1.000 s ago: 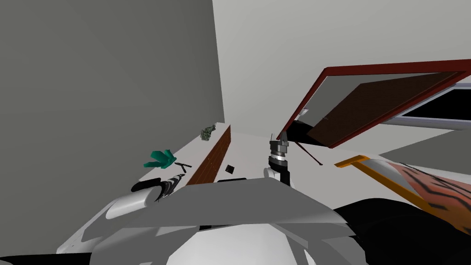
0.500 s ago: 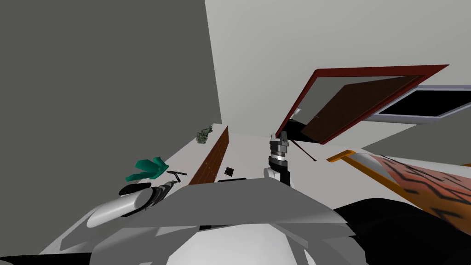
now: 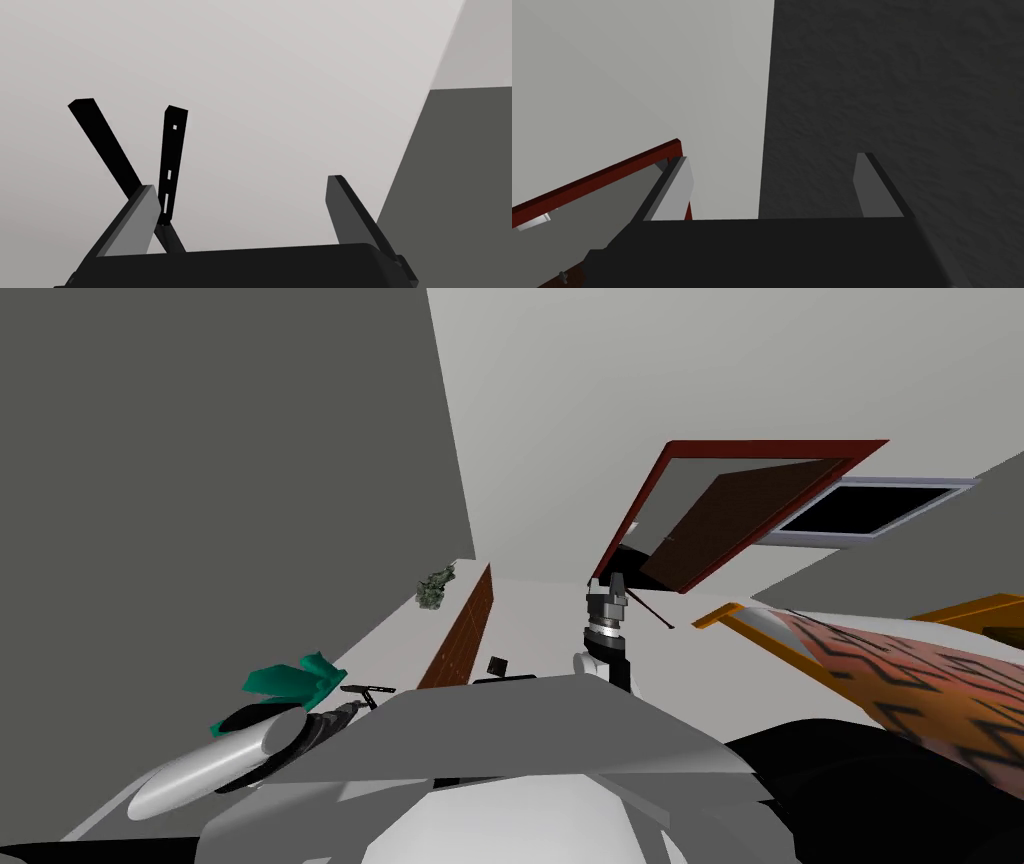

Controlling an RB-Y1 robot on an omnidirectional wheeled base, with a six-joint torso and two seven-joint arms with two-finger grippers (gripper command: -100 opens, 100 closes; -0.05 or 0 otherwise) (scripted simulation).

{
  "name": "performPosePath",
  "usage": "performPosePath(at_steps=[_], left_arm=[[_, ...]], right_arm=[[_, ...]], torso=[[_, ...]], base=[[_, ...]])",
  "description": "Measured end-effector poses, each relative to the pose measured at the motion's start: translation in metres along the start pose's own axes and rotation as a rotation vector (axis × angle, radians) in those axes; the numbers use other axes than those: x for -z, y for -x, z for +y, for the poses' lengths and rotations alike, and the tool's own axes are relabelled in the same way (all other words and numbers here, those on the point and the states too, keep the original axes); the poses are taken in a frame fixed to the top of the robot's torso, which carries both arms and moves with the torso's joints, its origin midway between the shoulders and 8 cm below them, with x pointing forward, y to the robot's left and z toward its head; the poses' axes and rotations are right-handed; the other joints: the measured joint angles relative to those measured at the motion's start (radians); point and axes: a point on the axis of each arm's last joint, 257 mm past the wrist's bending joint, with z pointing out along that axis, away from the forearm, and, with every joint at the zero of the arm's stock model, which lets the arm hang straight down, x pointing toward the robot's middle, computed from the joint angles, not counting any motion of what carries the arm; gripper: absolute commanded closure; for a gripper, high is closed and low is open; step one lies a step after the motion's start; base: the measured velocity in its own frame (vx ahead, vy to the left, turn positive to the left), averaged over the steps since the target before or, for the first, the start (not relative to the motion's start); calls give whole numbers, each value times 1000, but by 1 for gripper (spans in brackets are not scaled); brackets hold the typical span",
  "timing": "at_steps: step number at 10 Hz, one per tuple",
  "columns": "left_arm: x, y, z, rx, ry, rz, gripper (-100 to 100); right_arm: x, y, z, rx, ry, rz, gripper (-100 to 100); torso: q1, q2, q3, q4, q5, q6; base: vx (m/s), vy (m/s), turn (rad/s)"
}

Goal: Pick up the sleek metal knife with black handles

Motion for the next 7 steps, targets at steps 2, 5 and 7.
performPosePath(at_steps=[2, 5, 7], left_arm=[[3, 4, 25, 40, 47, 37, -100], [0, -1, 55, 95, 96, 99, -100], [-6, -10, 69, 127, 110, 143, -100]], right_arm=[[0, 0, 0, 0, 0, 0, 0], [0, 0, 0, 0, 0, 0, 0], [0, 0, 0, 0, 0, 0, 0]], torso=[[4, -2, -1, -1, 1, 0], [2, -2, -1, -1, 1, 0], [1, -2, -1, 0, 0, 0]], base=[[128, 129, -207], [86, 99, -143], [77, 67, -99]])
